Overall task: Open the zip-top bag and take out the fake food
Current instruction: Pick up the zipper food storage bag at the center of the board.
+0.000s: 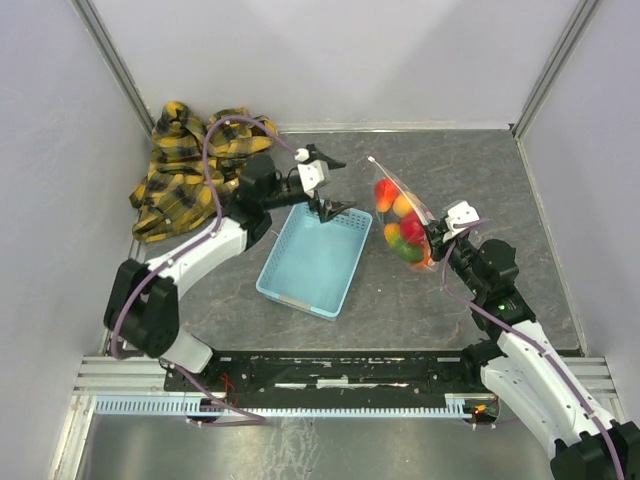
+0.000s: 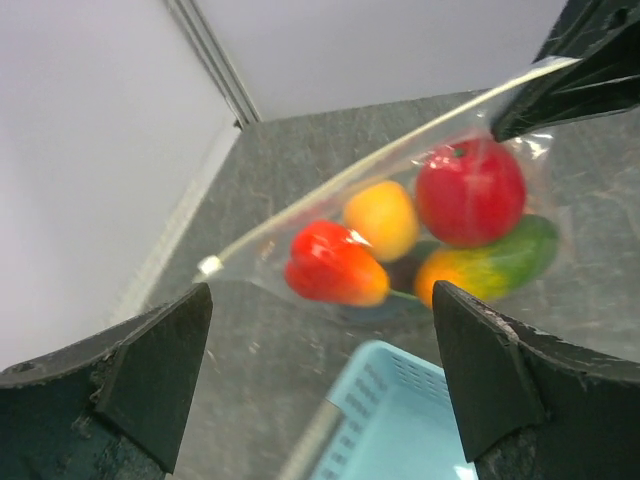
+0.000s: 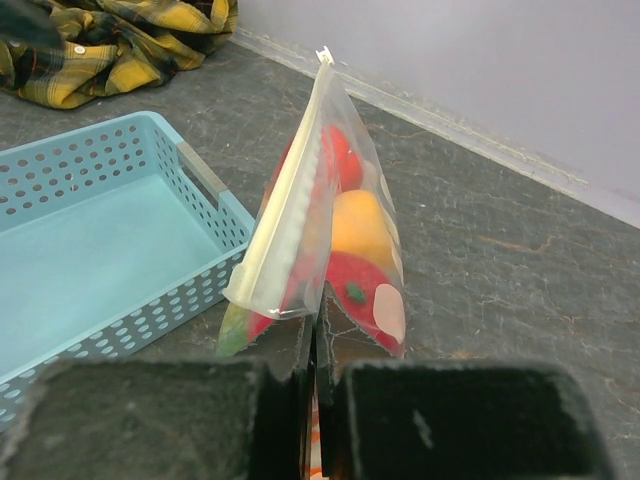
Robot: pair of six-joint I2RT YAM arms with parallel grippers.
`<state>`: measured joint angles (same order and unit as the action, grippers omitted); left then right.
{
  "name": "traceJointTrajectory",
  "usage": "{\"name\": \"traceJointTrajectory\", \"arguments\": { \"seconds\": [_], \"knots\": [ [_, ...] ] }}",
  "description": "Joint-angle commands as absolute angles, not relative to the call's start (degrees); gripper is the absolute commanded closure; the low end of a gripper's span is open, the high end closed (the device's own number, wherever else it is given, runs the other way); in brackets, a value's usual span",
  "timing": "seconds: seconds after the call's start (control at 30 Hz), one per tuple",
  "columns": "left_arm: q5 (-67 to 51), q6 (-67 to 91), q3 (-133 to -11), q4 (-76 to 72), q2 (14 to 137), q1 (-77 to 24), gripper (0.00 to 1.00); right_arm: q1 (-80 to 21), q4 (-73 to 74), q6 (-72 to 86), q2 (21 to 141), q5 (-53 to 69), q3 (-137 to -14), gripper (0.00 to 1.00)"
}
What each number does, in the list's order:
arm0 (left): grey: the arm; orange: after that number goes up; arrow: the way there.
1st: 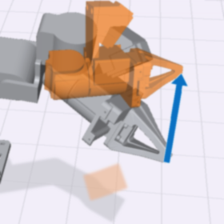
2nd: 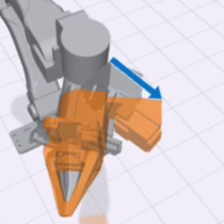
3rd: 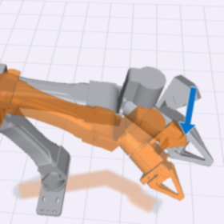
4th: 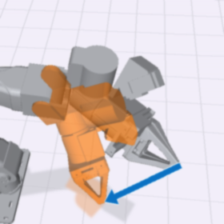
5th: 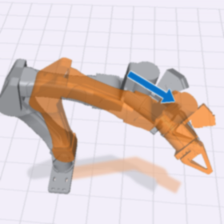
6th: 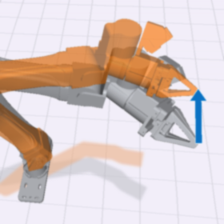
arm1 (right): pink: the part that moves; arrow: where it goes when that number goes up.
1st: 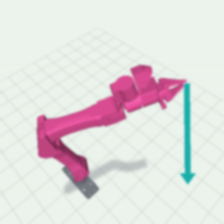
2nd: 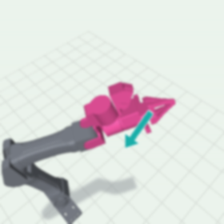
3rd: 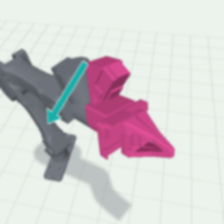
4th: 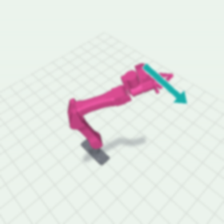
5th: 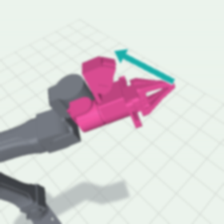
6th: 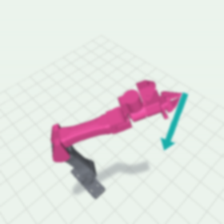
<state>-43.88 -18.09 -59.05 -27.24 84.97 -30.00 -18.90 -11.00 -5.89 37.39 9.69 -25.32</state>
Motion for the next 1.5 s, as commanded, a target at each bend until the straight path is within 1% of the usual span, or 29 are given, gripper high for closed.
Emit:
{"name": "traceJointTrajectory", "arguments": {
  "seconds": [0.0,0.1,0.17,0.2,0.5,0.53,0.63,0.83,1.0,1.03,1.1,1.13,1.23,1.27,1.33,1.47],
  "knots": [
    [-52.1,-35.9,-72.1,-18.9,92.4,-29.9,0.06,-18.4,-12.8,-5.2,36.0,10.0,-27.1,0.98],
    [-57.6,-41.9,-79.4,-11.7,98.5,-29.9,0.16,-18.2,-12.7,-5.1,36.0,9.9,-27.1,0.98],
    [-59.9,-42.5,-82.4,-11.0,101.8,-30.2,0.23,-18.0,-12.7,-5.1,35.9,9.9,-27.1,0.98],
    [-59.7,-42.7,-83.5,-11.1,103.2,-30.4,0.25,-18.0,-12.7,-5.1,35.9,9.8,-27.1,0.98],
    [-57.1,-42.7,-93.7,-12.2,113.1,-32.5,0.28,-17.5,-12.9,-4.6,36.2,10.0,-26.8,0.98],
    [-56.8,-42.5,-94.6,-12.6,113.9,-32.6,0.3,-17.4,-12.8,-4.6,36.3,10.1,-26.7,0.98],
    [-56.3,-42.0,-96.9,-13.1,115.8,-33.1,0.33,-17.3,-13.1,-4.4,36.4,10.1,-26.5,0.98],
    [-55.4,-41.5,-99.8,-13.2,118.9,-33.9,0.47,-17.1,-13.6,-4.2,36.8,10.5,-26.3,0.98],
    [-57.2,-40.4,-100.8,-13.2,120.0,-34.0,0.52,-16.9,-13.7,-4.1,36.7,10.4,-26.3,0.98],
    [-58.0,-40.2,-100.8,-13.1,120.1,-34.1,0.55,-16.8,-13.6,-4.1,36.6,10.3,-26.2,0.98],
    [-58.7,-40.1,-101.0,-12.5,120.2,-34.0,0.64,-16.7,-13.7,-4.2,36.6,10.2,-26.3,0.98],
    [-59.0,-40.1,-101.0,-12.1,120.2,-34.0,0.7,-16.6,-13.7,-4.1,36.7,10.2,-26.3,0.98],
    [-59.7,-40.1,-101.3,-10.9,120.0,-34.0,0.92,-16.5,-13.4,-3.9,36.7,9.6,-26.5,0.98],
    [-60.0,-39.8,-101.3,-10.6,119.8,-34.0,0.96,-16.4,-13.2,-3.8,36.7,9.3,-26.6,0.98],
    [-60.6,-38.5,-101.1,-10.5,119.2,-34.0,0.97,-16.3,-12.5,-3.5,36.7,7.2,-27.0,0.95],
    [-60.9,-31.6,-100.9,-10.7,116.9,-34.1,0.97,-16.0,-11.2,-2.3,36.2,3.7,-27.8,0.79]
  ]
}}
